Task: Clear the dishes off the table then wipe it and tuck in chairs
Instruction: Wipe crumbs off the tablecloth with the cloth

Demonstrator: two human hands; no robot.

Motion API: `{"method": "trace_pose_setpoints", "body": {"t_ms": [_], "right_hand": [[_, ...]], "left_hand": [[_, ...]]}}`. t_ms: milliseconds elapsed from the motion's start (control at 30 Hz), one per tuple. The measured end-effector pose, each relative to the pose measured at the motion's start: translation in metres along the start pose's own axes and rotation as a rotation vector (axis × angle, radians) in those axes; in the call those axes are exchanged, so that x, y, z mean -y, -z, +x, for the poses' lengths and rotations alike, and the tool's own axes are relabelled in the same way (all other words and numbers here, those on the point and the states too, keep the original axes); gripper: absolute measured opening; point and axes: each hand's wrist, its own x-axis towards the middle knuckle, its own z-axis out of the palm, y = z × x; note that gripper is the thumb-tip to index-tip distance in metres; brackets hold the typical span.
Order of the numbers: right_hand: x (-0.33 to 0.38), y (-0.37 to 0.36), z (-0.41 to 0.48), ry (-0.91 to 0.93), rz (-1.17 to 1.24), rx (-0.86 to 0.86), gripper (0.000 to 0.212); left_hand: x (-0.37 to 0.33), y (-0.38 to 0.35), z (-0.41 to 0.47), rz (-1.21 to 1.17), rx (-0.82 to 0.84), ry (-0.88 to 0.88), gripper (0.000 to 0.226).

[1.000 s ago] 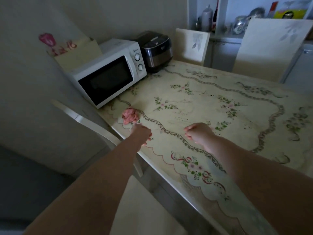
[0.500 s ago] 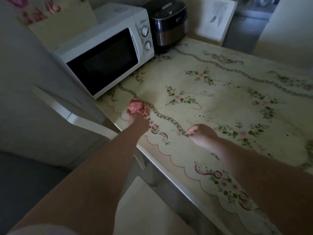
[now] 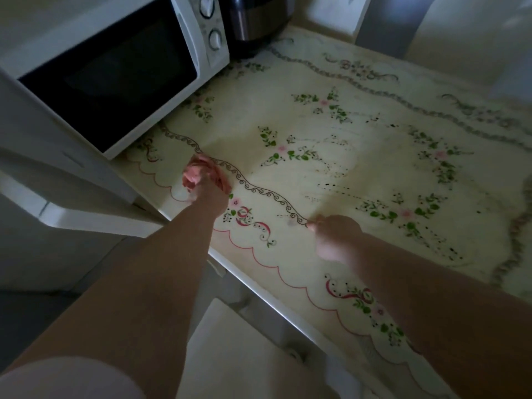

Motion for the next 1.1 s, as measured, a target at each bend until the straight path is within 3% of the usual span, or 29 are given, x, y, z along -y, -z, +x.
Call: {"method": "trace_pose_setpoints", "body": {"t_ms": [233,333,433,533,600,633,733,800,967,1100], "right_hand": [[-0.01,0.004,-0.009,-0.001,0.088,0.011,0.066],[-0.012,-0.002,-0.02,0.01,0.19,-0.008,0.079],[-0.02,-0.008,-0.024,0.005,0.324,0.003,0.085],[-0.033,-0.013,-0.031,-0.037,0.491,-0.045,0.079],[-0.043,-0.017,-0.041,-0.087,0.61,-0.143,0.068],[-0.049,-0.018,-0.046,-0.102,0.657,-0.183,0.063],[-0.068,-0.024,-0.066,-0.127,0.735,-0.237,0.056],[-0.081,-0.031,-0.081,-0.135,0.714,-0.23,0.055],[-0.105,-0.052,-0.108,-0.117,0.683,-0.194,0.043],[-0.12,-0.07,-0.12,-0.079,0.654,-0.191,0.038]], "left_hand": [[0.008,-0.017,-0.028,0.382,0.081,-0.162,0.029],[0.016,-0.035,-0.062,0.401,0.121,-0.2,0.021],[0.023,-0.052,-0.097,0.418,0.18,-0.258,0.029],[0.011,-0.052,-0.134,0.237,0.361,-0.209,0.035],[-0.006,-0.043,-0.157,-0.144,0.62,-0.089,0.035],[-0.011,-0.042,-0.16,-0.291,0.607,-0.044,0.034],[-0.033,-0.041,-0.174,-0.367,0.313,-0.062,0.025],[-0.042,-0.045,-0.181,-0.39,0.253,-0.062,0.021],[-0.039,-0.073,-0.192,0.115,0.218,-0.174,0.034],[-0.024,-0.107,-0.215,0.331,0.154,-0.248,0.042]]}}
